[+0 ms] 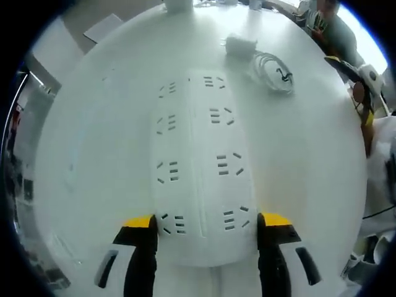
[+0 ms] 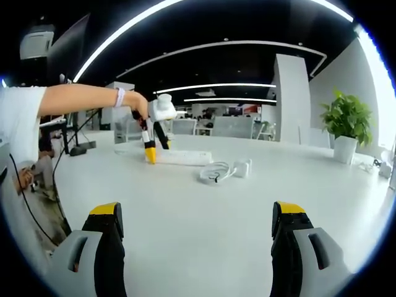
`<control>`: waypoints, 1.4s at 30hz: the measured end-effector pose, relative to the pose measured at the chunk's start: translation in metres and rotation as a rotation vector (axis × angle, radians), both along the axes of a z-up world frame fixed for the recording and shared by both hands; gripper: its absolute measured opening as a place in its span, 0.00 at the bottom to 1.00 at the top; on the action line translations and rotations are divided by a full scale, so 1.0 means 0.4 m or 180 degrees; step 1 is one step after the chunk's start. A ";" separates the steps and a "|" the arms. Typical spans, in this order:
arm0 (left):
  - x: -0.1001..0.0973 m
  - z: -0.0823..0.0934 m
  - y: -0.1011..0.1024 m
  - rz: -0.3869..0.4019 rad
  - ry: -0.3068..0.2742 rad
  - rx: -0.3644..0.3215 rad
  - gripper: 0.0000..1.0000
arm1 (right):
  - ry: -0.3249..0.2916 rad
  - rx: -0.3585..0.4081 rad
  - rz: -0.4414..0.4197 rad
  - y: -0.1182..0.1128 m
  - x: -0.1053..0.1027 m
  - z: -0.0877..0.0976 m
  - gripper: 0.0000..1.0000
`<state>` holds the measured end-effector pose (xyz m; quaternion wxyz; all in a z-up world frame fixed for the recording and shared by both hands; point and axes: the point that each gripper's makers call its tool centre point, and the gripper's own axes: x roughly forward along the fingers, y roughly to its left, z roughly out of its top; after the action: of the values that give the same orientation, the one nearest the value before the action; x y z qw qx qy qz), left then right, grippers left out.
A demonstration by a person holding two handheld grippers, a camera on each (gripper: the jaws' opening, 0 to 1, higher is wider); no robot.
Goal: Straighten the power strip on the desk, plug the charger into it
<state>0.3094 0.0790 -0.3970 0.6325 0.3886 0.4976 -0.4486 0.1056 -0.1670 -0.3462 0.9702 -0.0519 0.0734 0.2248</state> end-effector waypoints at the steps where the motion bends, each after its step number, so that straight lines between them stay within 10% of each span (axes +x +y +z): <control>1: 0.000 0.000 0.000 -0.0027 0.0001 0.0012 0.66 | -0.0001 -0.0001 0.0002 0.001 0.000 0.000 1.00; 42: 0.002 0.004 0.002 -0.0726 -0.0034 0.0363 0.65 | 0.0060 -0.0092 0.0019 0.001 -0.007 -0.014 1.00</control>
<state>0.3100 0.0796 -0.3954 0.5569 0.4804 0.4716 -0.4865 0.1029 -0.1664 -0.3518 0.9680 -0.0641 0.0855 0.2271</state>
